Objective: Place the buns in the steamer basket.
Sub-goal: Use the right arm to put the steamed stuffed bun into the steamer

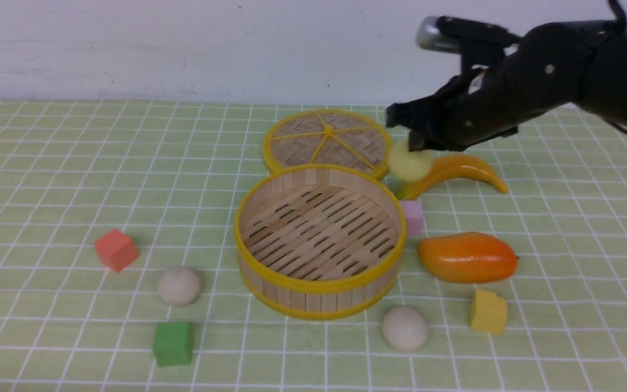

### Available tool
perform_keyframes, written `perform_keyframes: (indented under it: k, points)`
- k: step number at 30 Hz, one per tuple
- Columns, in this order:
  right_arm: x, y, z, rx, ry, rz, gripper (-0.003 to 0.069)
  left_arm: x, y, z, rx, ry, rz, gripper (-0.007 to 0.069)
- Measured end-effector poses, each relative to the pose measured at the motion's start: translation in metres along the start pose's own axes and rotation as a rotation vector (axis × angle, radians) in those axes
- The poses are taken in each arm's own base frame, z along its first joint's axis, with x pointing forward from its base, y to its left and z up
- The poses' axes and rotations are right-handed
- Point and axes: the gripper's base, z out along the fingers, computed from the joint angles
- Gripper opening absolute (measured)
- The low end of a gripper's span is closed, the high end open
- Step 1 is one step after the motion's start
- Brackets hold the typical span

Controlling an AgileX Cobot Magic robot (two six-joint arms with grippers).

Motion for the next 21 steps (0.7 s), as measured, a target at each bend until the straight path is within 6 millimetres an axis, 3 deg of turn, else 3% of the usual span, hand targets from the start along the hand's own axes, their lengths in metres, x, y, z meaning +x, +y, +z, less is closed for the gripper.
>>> perform_keyframes:
  k: [3, 4, 11, 16, 21]
  points:
    - [0.012, 0.014, 0.016, -0.025, 0.04, -0.044, -0.001, -0.001, 0.0, 0.0, 0.002, -0.006, 0.0, 0.0238]
    - [0.022, 0.02, 0.032, -0.033, 0.073, -0.06, -0.001, -0.001, 0.0, 0.0, 0.005, -0.014, 0.0, 0.0238]
    - [0.048, 0.01, 0.077, -0.004, 0.16, -0.06, -0.0001, -0.002, -0.001, 0.0, 0.009, -0.026, 0.0, 0.0238]
    - [0.048, 0.01, 0.077, -0.004, 0.155, -0.049, 0.0048, -0.002, -0.001, 0.0, 0.01, -0.027, 0.0, 0.0238]
    - [0.04, 0.013, 0.057, 0.006, 0.168, -0.084, 0.0207, -0.002, -0.001, 0.0, 0.01, -0.027, 0.0, 0.0238]
